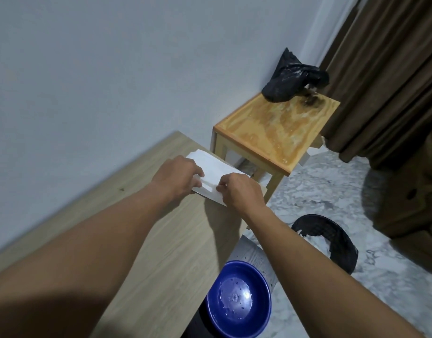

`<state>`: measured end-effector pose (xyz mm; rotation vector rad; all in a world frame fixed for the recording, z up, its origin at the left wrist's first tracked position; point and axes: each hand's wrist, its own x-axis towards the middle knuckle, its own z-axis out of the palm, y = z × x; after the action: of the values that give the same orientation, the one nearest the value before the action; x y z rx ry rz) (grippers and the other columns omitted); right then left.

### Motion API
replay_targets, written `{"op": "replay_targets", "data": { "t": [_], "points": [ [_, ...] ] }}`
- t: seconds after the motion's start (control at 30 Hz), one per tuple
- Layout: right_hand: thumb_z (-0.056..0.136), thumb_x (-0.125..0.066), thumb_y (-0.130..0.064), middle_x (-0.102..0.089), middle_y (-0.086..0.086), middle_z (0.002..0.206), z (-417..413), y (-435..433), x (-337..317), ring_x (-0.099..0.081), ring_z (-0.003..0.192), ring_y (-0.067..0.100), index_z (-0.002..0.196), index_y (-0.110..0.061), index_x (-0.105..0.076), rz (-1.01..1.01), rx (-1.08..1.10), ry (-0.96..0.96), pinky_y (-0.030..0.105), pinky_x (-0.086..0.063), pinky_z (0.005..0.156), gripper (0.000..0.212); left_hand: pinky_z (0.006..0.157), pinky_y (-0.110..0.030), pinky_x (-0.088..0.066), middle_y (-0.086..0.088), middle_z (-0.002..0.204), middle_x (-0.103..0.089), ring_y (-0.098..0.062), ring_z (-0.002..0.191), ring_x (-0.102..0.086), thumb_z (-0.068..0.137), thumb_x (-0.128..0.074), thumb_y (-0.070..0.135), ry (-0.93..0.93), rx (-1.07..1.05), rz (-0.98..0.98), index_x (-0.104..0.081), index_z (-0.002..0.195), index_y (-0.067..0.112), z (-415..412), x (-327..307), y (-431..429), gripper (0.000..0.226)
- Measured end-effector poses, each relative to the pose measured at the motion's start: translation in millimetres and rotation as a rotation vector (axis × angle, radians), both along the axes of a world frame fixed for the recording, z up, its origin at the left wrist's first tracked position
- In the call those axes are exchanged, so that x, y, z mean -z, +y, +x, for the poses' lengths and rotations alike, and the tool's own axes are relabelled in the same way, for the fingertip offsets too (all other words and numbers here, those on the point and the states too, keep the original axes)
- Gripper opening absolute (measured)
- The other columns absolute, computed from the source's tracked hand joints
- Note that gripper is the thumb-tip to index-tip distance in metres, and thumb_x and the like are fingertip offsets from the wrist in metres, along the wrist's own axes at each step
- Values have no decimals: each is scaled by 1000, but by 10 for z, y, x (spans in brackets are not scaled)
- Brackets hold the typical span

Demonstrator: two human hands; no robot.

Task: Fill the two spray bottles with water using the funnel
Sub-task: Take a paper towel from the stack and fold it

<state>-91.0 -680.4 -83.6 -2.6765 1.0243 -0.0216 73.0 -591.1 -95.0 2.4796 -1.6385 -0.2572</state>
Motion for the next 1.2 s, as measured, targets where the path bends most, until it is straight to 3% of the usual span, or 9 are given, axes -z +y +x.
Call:
{"op": "replay_targets", "data": {
  "t": [0.17, 0.33, 0.47, 0.67, 0.9, 1.07, 1.2],
  "points": [
    [99, -51, -18, -68, 3, 110, -3, 33, -33, -63, 94, 29, 106, -17, -69, -84, 40, -102, 37, -50, 73, 20, 86, -36, -45, 2, 115, -70, -25, 109, -57, 97, -57, 35, -53, 7, -54, -72, 113, 32, 29, -80, -59, 22],
    [97, -46, -8, -69, 6, 100, -19, -5, -197, -60, 85, 33, 104, -14, -66, -149, 71, -232, 39, -47, 70, 22, 85, -38, -46, 3, 112, -71, -26, 106, -56, 99, -56, 32, -108, -24, -185, -74, 113, 28, 40, -233, -133, 23],
    [92, -48, -2, -67, 7, 90, -32, -68, -330, -59, 81, 34, 99, -12, -67, -201, 91, -306, 35, -34, 65, 22, 86, -39, -45, 5, 108, -71, -26, 104, -57, 99, -56, 30, -121, -16, -269, -74, 108, 26, 45, -429, -172, 20],
    [97, -51, -7, -68, 3, 91, -59, -139, -635, -55, 80, 25, 97, -16, -65, -246, 130, -417, 41, -45, 73, 17, 84, -42, -47, 3, 99, -72, -26, 100, -58, 99, -56, 27, -157, -8, -429, -73, 102, 22, 63, -779, -165, 17],
    [100, -51, -15, -67, -1, 95, -62, -185, -978, -53, 89, 21, 100, -19, -66, -309, 161, -533, 42, -46, 78, 15, 79, -37, -48, 5, 93, -74, -23, 99, -59, 97, -60, 26, -99, -71, -587, -75, 99, 22, -47, -1153, -153, 15],
    [97, -57, -11, -72, -4, 91, -79, -188, -1122, -55, 91, 24, 89, -20, -72, -299, 170, -543, 42, -47, 76, 20, 87, -40, -49, 5, 101, -77, -23, 104, -60, 91, -70, 24, -107, -106, -575, -79, 100, 21, -60, -1306, -112, 13],
    [95, -64, -13, -72, -3, 102, -122, -189, -1163, -54, 102, 24, 97, -20, -79, -208, 206, -542, 41, -47, 81, 17, 84, -31, -45, 9, 106, -75, -18, 106, -60, 86, -76, 28, 17, -175, -525, -80, 97, 27, -40, -1269, -117, 12]
  ]
}}
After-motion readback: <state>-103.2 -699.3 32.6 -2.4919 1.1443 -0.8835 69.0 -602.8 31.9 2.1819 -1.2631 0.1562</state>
